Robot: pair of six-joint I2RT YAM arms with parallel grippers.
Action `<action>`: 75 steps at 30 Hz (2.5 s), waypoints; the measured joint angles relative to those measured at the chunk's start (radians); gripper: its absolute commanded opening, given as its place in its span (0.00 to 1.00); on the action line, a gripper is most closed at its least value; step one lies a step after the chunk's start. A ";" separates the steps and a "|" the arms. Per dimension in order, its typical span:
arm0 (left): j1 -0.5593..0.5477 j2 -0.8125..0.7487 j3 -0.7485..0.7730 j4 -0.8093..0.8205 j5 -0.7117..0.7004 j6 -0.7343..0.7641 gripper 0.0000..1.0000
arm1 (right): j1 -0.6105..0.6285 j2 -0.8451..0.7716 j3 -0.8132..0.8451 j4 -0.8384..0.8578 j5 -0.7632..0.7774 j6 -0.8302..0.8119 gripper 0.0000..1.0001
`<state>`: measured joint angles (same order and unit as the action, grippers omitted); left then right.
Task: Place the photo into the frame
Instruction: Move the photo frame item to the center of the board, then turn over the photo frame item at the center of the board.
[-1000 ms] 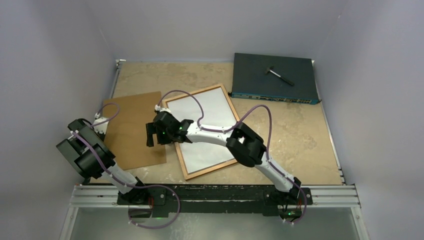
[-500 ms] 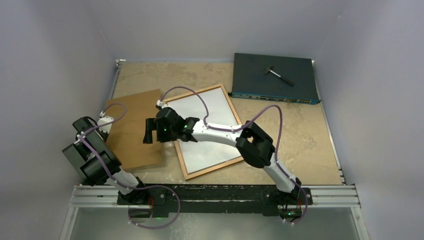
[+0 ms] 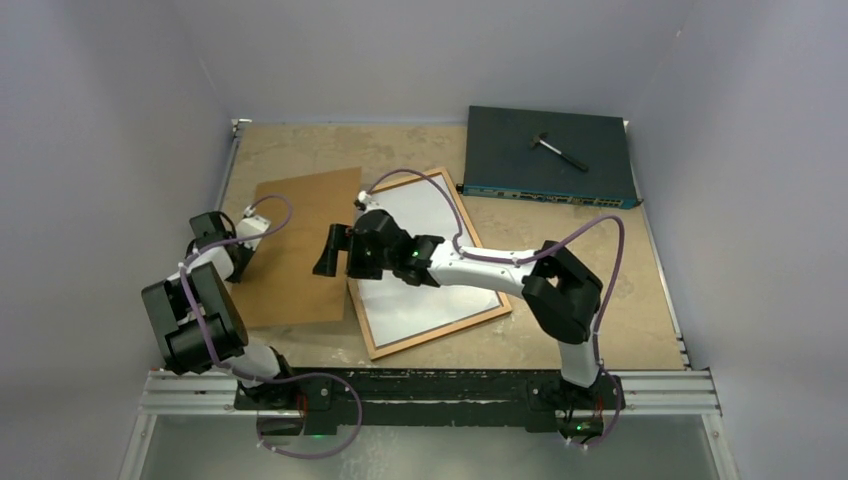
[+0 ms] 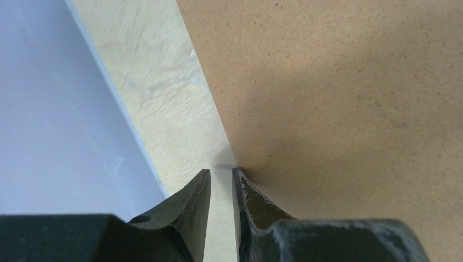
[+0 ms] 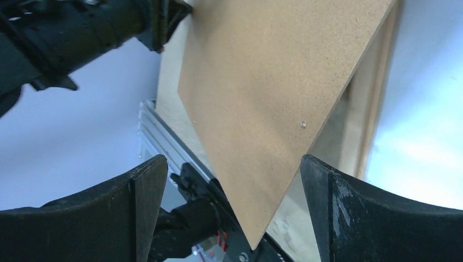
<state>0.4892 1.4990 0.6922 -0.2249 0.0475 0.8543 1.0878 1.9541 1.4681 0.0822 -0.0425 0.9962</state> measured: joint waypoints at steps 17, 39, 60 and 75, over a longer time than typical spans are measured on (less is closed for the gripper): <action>-0.113 -0.024 0.011 -0.075 0.087 -0.085 0.18 | -0.108 -0.092 -0.315 0.164 -0.024 0.052 0.91; -0.017 0.067 0.222 -0.367 0.147 -0.180 0.31 | -0.350 -0.004 -0.202 0.080 -0.192 -0.319 0.82; -0.045 0.121 0.204 -0.233 0.124 -0.273 0.17 | -0.391 0.123 -0.191 0.238 -0.385 -0.296 0.69; -0.090 0.121 0.191 -0.172 0.124 -0.310 0.14 | -0.395 0.154 -0.187 0.371 -0.481 -0.187 0.54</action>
<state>0.3988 1.6203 0.8833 -0.3965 0.1711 0.5446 0.6926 2.1086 1.2808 0.4530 -0.5236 0.8093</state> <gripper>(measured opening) 0.140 0.554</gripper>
